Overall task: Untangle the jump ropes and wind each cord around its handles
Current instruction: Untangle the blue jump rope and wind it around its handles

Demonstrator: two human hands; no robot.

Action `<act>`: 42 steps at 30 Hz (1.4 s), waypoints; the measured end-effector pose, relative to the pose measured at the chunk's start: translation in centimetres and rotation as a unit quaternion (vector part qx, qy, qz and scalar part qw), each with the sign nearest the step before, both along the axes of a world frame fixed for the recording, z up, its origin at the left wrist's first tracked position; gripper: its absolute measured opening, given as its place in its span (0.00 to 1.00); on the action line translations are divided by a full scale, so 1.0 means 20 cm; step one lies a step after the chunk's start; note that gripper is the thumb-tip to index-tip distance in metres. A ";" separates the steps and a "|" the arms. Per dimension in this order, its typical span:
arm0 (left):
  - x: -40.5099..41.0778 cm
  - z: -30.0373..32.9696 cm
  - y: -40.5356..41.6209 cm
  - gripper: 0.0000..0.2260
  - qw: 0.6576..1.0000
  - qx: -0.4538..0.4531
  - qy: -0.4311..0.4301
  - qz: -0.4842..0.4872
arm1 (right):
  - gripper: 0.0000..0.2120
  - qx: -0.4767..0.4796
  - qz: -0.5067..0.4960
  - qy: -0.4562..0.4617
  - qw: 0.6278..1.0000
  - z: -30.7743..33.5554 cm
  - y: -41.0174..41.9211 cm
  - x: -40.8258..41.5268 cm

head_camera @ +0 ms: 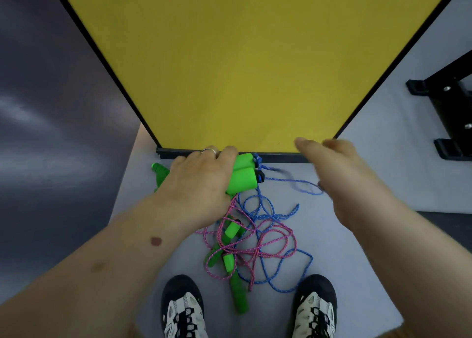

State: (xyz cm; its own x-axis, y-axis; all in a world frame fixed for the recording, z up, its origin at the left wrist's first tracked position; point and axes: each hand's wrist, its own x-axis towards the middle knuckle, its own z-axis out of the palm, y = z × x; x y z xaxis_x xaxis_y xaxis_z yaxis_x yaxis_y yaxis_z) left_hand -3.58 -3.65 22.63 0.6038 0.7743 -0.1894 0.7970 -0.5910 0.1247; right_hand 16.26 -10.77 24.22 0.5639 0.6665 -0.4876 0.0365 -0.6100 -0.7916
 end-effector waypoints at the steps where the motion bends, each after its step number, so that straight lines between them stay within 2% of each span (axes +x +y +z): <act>1: 0.01 0.00 -0.01 0.28 0.999 0.039 0.008 -0.010 | 0.33 0.033 0.055 -0.051 0.997 0.00 -0.01 -0.04; 4: 0.06 0.04 -0.06 0.28 0.992 0.120 -0.016 -0.038 | 0.26 0.151 0.242 -0.143 0.948 -0.02 -0.04 -0.15; 7: 0.09 0.06 -0.10 0.25 0.985 0.157 -0.052 -0.043 | 0.22 0.172 0.312 -0.175 0.918 -0.06 -0.05 -0.17; 11: 0.10 0.06 -0.09 0.22 0.985 0.159 -0.069 -0.018 | 0.12 0.197 0.257 -0.151 0.934 -0.05 -0.05 -0.17; 16: 0.06 0.07 -0.05 0.20 0.982 0.183 -0.047 -0.005 | 0.08 0.169 0.180 -0.068 0.967 -0.04 -0.02 -0.12; 20: 0.05 0.06 -0.04 0.21 0.978 0.200 -0.051 0.000 | 0.16 0.151 0.168 -0.059 0.972 0.00 -0.01 -0.10; 24: 0.08 0.06 -0.08 0.21 0.975 0.213 -0.068 -0.017 | 0.17 0.195 0.175 0.003 0.965 0.02 -0.04 -0.15; 27: 0.09 0.07 -0.10 0.19 0.973 0.209 -0.094 -0.022 | 0.11 0.194 0.234 -0.049 0.951 -0.01 -0.07 -0.20; 29: 0.10 0.06 -0.11 0.20 0.976 0.193 -0.102 -0.025 | 0.10 0.198 0.219 -0.097 0.951 -0.03 -0.06 -0.21; 32: 0.10 0.08 -0.10 0.15 0.979 0.165 -0.116 -0.023 | 0.08 0.214 0.190 -0.127 0.950 -0.02 -0.05 -0.19; 35: 0.07 0.10 -0.05 0.16 0.983 0.161 -0.089 -0.016 | 0.08 0.238 0.179 -0.155 0.942 0.00 -0.04 -0.17; 40: 0.05 0.10 -0.05 0.16 0.983 0.176 -0.050 -0.024 | 0.10 0.249 0.191 -0.150 0.938 -0.01 -0.07 -0.18; 42: 0.05 0.10 -0.06 0.16 0.982 0.181 -0.039 -0.027 | 0.08 0.235 0.205 -0.086 0.946 -0.02 -0.06 -0.15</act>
